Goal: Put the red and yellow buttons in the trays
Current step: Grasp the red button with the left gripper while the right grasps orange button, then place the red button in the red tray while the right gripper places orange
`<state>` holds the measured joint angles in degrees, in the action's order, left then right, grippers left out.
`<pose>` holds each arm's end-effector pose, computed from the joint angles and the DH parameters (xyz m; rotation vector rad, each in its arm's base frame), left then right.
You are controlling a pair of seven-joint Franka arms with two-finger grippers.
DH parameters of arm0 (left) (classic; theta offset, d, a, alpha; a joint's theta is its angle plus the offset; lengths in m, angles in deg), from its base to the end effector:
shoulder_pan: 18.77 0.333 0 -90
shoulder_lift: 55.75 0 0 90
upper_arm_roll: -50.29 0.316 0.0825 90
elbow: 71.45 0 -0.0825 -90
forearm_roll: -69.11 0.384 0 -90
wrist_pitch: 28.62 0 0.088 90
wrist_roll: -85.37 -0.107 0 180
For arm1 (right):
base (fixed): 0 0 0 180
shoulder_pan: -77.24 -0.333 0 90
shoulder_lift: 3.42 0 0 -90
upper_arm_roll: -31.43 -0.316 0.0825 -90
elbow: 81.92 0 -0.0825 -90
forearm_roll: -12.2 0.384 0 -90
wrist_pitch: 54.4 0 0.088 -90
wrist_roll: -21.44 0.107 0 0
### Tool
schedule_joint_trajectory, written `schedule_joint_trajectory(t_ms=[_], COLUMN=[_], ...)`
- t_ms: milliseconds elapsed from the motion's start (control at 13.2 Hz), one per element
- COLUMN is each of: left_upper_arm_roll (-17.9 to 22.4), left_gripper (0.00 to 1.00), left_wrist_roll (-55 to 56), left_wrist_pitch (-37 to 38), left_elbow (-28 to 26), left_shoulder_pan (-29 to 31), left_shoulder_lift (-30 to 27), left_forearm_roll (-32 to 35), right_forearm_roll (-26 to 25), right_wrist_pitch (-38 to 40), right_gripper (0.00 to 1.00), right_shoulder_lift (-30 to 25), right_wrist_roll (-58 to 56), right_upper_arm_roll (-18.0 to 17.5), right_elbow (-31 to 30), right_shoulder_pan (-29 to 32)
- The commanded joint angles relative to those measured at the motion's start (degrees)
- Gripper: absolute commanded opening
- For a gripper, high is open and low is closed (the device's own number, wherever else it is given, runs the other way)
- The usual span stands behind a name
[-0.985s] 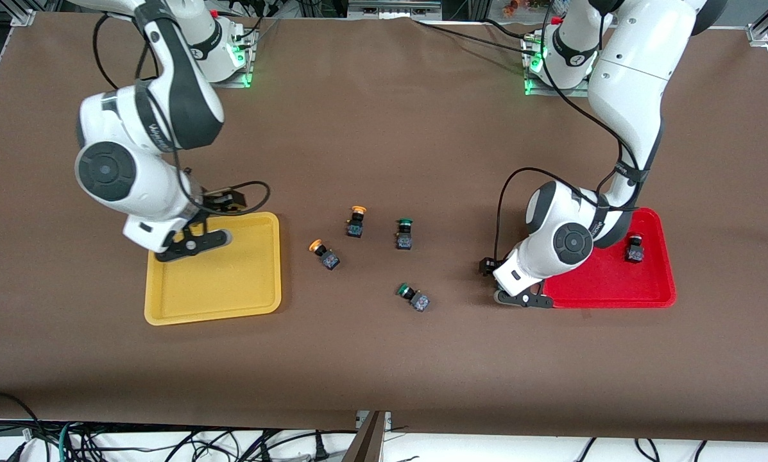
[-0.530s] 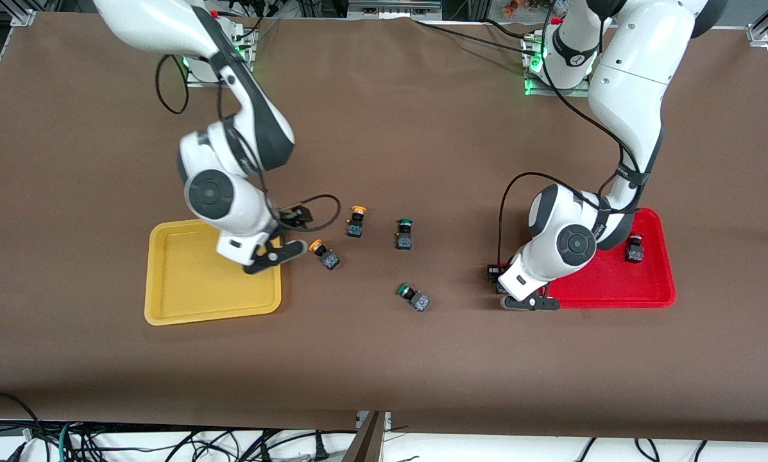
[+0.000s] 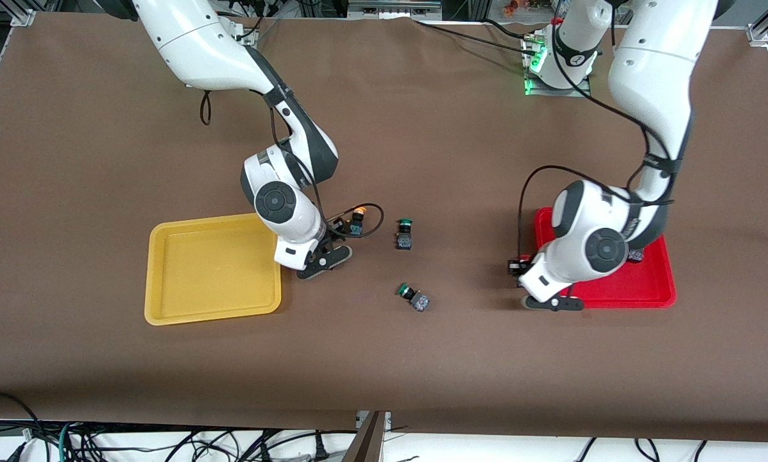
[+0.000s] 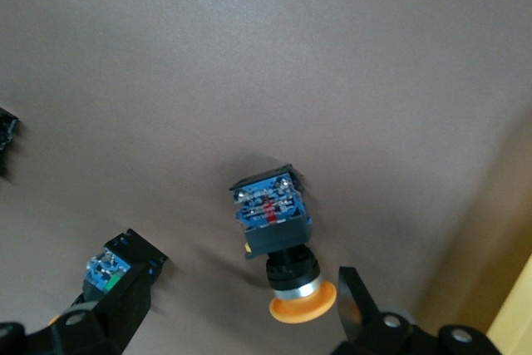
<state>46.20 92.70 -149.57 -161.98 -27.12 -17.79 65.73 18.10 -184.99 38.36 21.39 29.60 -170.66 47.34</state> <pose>0.6694 -0.1441 0.2405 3.0633 -0.0664 -0.2218 0.6008 0.3705 0.2204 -2.9582 -0.7232 0.0397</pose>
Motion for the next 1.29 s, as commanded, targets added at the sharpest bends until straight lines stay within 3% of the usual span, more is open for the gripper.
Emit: schedule_joint_trajectory(t_ms=[0, 455, 606, 682, 758, 909, 985, 1212], left_upper_arm_roll=[-0.3, -0.3, -0.4, -0.4, -0.4, -0.4, -0.4, -0.4], left_gripper=[0.1, 0.13, 0.18, 0.22, 0.38, 0.94, 1.0, 1.0], left_wrist_roll=[-8.3, -13.4, -13.4, -13.4, -13.2, -12.2, -11.7, -11.7], left_wrist_pitch=[3.2, 0.8, -2.4, -3.9, -4.5, -4.1, -3.7, 6.7], left_elbow=[-3.2, -13.6, -17.0, -18.8, -19.4, -18.4, -16.3, -4.9], left_shoulder_pan=[4.9, 9.6, 9.7, 9.7, 9.6, 9.7, 9.8, 8.6], left_shoulder_lift=[-3.8, -7.5, -8.2, -8.8, -8.9, -8.7, -8.7, -8.3], left_forearm_roll=[2.1, 4.2, 5.5, 5.5, 5.4, 5.1, 5.1, 5.3], right_forearm_roll=[-0.1, -2.6, -2.6, -2.6, -2.6, -2.4, -2.4, -2.4], right_wrist_pitch=[-0.1, -7.0, -7.0, -7.0, -7.0, -6.4, -5.0, 1.1], right_gripper=[1.0, 0.97, 0.76, 0.6, 0.43, 0.16, 0.11, 0.11], right_shoulder_lift=[1.2, 4.5, 4.5, 4.4, 4.3, 3.8, 3.7, 0.7], right_wrist_roll=[0.0, -0.1, -0.1, -0.4, -0.7, -0.7, -1.0, -1.4], right_upper_arm_roll=[0.3, 0.3, 0.3, 0.4, 0.4, 0.4, 0.5, 0.6], right_elbow=[1.1, 0.7, 0.7, 0.7, 0.8, 0.8, 1.2, 1.7], right_shoulder_pan=[-0.3, -0.4, -0.4, -0.3, 0.0, 0.9, 1.9, 3.9])
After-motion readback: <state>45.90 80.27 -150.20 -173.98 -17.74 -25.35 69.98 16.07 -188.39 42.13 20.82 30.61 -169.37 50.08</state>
